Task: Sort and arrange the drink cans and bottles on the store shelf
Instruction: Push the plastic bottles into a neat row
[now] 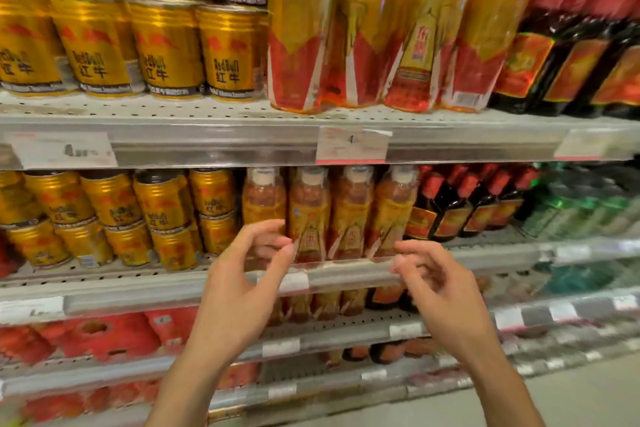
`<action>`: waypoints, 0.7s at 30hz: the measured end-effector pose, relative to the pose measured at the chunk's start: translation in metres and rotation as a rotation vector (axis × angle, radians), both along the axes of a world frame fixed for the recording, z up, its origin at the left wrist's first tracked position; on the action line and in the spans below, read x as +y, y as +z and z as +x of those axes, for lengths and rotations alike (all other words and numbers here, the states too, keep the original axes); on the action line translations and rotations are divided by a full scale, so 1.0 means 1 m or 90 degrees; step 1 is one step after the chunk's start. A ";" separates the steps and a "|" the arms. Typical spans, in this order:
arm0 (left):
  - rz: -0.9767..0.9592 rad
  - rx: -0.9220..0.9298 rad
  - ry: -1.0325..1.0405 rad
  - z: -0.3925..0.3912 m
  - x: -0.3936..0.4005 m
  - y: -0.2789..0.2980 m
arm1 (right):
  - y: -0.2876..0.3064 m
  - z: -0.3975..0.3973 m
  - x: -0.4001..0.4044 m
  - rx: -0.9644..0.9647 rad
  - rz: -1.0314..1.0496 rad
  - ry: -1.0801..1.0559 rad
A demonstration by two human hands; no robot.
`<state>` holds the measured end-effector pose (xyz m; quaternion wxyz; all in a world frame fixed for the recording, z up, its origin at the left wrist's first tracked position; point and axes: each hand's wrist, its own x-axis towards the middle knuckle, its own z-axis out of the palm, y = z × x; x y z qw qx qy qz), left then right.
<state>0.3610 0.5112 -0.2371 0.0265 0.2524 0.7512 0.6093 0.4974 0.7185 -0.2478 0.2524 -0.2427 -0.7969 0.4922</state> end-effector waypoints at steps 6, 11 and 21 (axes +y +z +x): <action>0.017 -0.021 0.019 0.032 0.038 0.002 | 0.003 0.026 0.049 0.003 -0.015 0.004; 0.059 0.044 0.036 0.030 0.054 0.025 | 0.022 0.018 0.069 0.031 0.027 0.015; 0.081 0.313 0.083 -0.010 0.056 0.103 | 0.128 -0.026 0.059 0.192 0.281 0.056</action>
